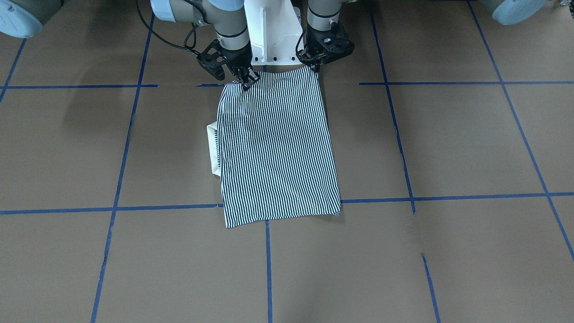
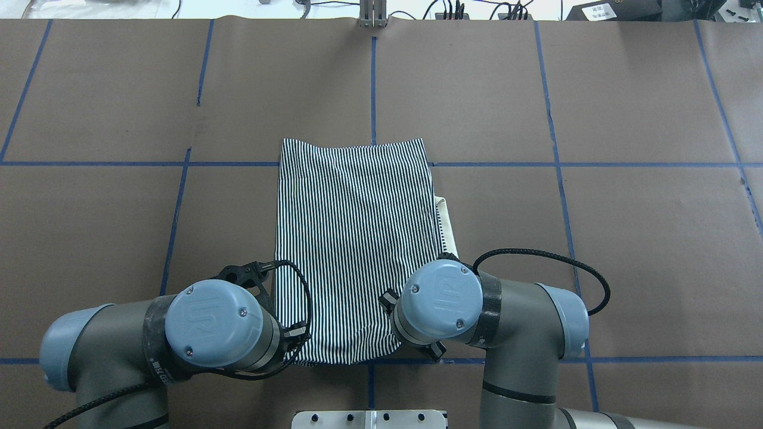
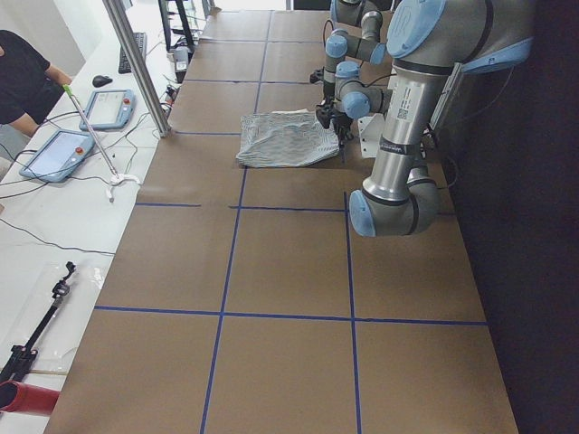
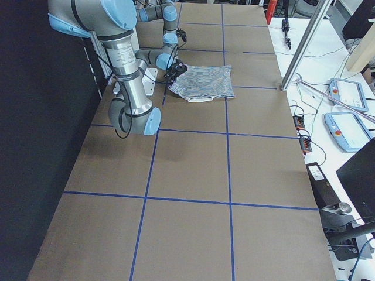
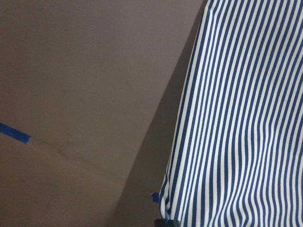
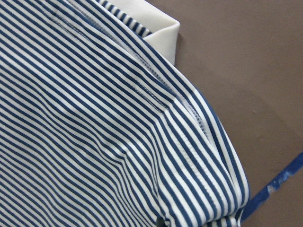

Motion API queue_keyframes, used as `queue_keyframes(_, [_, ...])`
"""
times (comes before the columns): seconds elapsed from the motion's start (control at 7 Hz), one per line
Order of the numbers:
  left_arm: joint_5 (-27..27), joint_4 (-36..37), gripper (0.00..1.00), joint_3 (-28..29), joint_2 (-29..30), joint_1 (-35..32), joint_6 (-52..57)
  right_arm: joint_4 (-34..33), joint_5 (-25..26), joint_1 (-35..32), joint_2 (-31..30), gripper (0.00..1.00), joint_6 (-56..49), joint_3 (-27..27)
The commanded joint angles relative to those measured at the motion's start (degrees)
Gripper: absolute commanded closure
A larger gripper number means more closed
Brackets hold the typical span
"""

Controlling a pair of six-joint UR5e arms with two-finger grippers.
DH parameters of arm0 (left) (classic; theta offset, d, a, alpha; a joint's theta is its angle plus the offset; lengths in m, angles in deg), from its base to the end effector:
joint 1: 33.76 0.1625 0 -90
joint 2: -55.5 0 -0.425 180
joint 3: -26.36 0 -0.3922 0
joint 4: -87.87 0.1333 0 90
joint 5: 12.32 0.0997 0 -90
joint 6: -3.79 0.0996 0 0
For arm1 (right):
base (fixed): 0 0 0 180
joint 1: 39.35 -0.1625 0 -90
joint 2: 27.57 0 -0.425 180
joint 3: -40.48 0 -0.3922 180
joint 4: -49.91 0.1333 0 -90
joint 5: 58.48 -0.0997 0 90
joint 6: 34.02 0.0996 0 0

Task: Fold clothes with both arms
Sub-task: 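Grasp the near edge of the shirt with both grippers, then lift the near edge with both grippers and fold it away from the robot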

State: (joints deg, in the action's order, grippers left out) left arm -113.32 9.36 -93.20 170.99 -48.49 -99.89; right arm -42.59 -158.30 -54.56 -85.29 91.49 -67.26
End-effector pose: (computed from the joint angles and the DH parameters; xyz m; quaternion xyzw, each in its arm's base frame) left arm 0.5002 -0.2497 0.2268 -0.0856 0.3701 -0.1924 0.9048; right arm -0.5665 -0.2746 0.2140 -0.1479 -0.3813 0.3594 0.8388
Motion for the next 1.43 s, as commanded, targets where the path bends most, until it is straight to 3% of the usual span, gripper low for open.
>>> queue_keyframes(0.0, [0.1,-1.6,1.00,0.4,0.5,-4.4,-0.3,0.2,0.8,-3.2,0.8,1.00,-3.9,0.3])
queue_keyframes(0.57, [0.2,-7.3,1.00,3.9,0.5,-6.9,-5.1,7.0,0.7,-6.8,3.5,1.00,-4.2,6.7])
queue_keyframes(0.86, [0.1,-9.0,1.00,6.5,2.7,-13.6,-4.0,6.8,0.5,-12.2,5.9,1.00,-9.2,8.8])
queue_keyframes(1.0, [0.1,-11.6,1.00,13.4,6.5,-18.4,-2.9,7.0,0.1,-15.5,11.8,1.00,-10.3,17.2])
queue_keyframes(1.14, [0.1,-15.9,0.90,23.3,10.6,-22.7,1.6,11.9,0.1,-18.3,17.9,0.78,-11.6,29.7])
queue_keyframes(1.29, [0.1,-22.2,0.03,31.2,12.1,-27.5,8.4,18.9,0.2,-21.3,22.6,0.01,-17.9,41.4])
